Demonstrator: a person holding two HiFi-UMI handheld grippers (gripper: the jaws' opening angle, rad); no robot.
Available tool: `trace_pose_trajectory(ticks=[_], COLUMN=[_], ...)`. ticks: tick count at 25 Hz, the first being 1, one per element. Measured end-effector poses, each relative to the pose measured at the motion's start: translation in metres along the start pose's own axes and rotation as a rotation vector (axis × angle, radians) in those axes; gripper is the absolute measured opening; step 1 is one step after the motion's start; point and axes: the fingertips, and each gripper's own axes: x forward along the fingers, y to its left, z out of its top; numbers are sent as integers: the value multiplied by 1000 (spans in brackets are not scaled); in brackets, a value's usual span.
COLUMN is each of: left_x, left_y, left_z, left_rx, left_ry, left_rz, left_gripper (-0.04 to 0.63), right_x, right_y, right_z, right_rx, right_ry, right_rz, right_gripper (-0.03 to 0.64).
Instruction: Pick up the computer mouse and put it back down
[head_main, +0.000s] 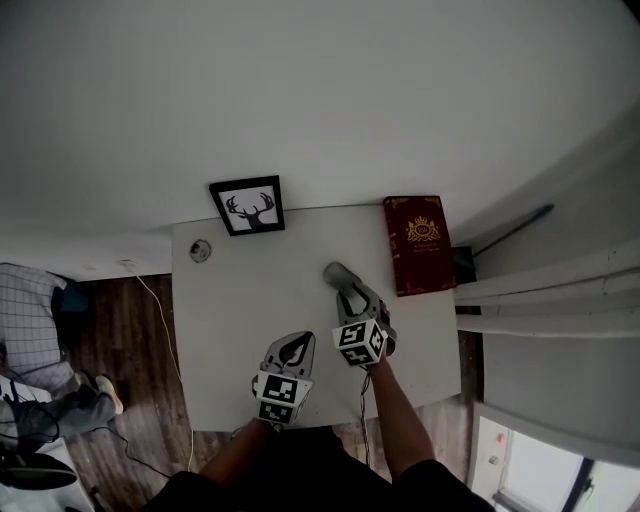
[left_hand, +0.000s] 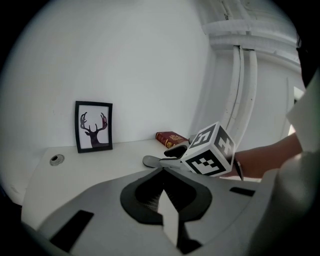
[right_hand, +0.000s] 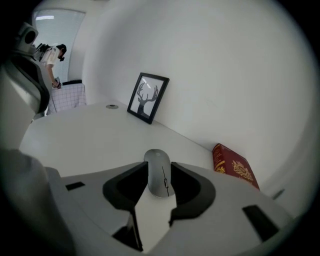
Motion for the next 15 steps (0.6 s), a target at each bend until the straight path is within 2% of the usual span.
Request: trace_pose_trajectory(ticks=[6, 15], left_x=[-6, -17], left_y=[-14, -48], left_z=[8, 14], left_rx=[24, 49], left_ry=[-31, -57], left_rz=[-2, -22], left_gripper=[0, 0], right_x=[-39, -102], right_y=[-2, -9], right_z=[13, 9], right_rx=[71, 161], right_ry=[-91, -167], right_rz=[-35, -70], right_gripper=[52, 20])
